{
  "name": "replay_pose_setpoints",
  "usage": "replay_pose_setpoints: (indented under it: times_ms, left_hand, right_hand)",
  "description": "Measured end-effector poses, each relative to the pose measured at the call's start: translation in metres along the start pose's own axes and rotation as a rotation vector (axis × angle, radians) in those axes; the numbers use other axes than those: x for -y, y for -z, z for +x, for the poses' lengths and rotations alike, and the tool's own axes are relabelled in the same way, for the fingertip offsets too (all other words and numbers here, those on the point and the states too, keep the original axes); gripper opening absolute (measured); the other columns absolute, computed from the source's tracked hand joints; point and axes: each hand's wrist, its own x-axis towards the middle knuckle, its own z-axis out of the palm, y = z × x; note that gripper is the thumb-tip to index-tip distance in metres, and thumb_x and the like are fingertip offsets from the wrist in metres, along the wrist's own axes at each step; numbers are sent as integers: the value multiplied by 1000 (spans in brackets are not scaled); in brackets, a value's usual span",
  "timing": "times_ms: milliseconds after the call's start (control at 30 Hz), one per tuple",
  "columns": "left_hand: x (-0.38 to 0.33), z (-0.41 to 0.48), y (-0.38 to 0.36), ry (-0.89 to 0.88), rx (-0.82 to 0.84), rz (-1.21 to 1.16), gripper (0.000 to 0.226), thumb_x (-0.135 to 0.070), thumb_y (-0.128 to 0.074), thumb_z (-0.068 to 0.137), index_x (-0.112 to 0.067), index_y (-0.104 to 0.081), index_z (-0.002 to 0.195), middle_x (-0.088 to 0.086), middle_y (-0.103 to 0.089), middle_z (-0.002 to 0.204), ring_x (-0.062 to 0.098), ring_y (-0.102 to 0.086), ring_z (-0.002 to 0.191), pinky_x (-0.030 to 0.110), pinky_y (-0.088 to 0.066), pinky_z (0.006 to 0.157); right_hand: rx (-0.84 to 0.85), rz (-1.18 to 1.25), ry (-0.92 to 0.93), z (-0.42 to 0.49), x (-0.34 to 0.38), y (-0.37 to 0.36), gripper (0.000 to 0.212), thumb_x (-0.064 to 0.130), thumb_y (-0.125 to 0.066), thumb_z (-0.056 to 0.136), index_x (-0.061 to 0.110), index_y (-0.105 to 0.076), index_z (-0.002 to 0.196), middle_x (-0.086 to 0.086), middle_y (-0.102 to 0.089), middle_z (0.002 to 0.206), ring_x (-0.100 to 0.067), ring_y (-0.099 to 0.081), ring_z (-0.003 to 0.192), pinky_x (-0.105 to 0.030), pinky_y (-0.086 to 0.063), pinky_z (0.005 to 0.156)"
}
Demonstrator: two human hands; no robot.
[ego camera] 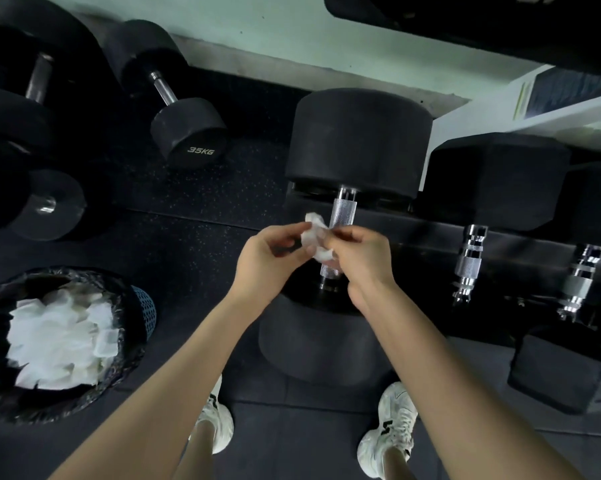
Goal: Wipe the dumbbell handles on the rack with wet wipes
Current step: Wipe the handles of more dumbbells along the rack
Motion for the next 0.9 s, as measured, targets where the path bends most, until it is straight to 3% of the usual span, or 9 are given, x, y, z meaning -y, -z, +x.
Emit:
replay_pose_setpoints:
  times_ms: [100,200,300,400,500,600,700,800,900]
  left_hand:
    - [6,11,-8,61,1,70,41,-19,-69,84,-26,-60,123,-5,-68,105,7,-62,98,26,-50,89]
    - [7,24,-22,129,-16,-35,38,-15,-68,84,-20,-62,121,-5,-69,99,5,-64,91,21,-51,85]
    - [6,39,-41,188,-53,-125,36,-14,-73,80,-17,-65,115,-7,-69,92,1,-64,79,13,-52,76]
    - [7,52,-57,239,-126,-201,38,-15,-75,78,-10,-66,114,-4,-70,93,8,-66,86,24,-54,85]
    - [5,60,-67,273,-198,-341,39,-12,-72,81,-7,-62,118,-3,-67,97,2,-62,81,10,-51,75]
    - [-6,69,-75,282,-257,-501,37,-7,-69,82,-4,-61,118,1,-67,100,1,-61,79,12,-51,82]
    - [-9,68,-78,245,-252,-455,39,-11,-69,83,-4,-60,120,3,-66,107,6,-62,88,7,-49,78]
    - [4,58,-73,195,-146,-278,44,-21,-71,82,-13,-60,124,-2,-67,109,5,-63,97,10,-47,86]
    - [10,53,-64,177,-70,-219,46,-20,-72,81,-15,-59,125,-8,-68,100,-3,-62,86,2,-45,73]
  right_hand:
    - [128,58,-80,4,3,1,25,-6,-53,89,8,-67,104,-7,-69,98,-16,-68,82,-35,-57,85]
    - [175,47,-44,8,2,9,32,-5,-50,92,6,-62,119,-6,-67,111,-20,-67,97,-28,-57,82]
    - [30,-56,69,15,-5,22,22,3,-55,91,12,-69,106,3,-70,91,-15,-69,88,-33,-58,81]
    - [-63,-147,152,23,-13,36,24,9,-55,92,27,-68,83,4,-70,89,-11,-67,85,-29,-58,75]
    - [-72,-167,172,28,-18,45,26,10,-56,92,30,-66,80,5,-68,88,-12,-67,85,-28,-57,73]
    - [-70,-183,181,31,-21,51,26,9,-56,91,30,-67,79,4,-69,86,-15,-68,83,-33,-59,75]
    - [-61,-227,198,33,-23,57,23,10,-58,89,29,-69,84,6,-71,88,-13,-68,85,-39,-57,83]
    - [-60,-250,207,32,-26,61,20,12,-58,90,27,-72,89,9,-71,91,-8,-66,91,-38,-55,88]
    - [-48,-270,212,29,-27,63,18,13,-58,90,23,-73,93,9,-70,90,-7,-66,91,-38,-55,88]
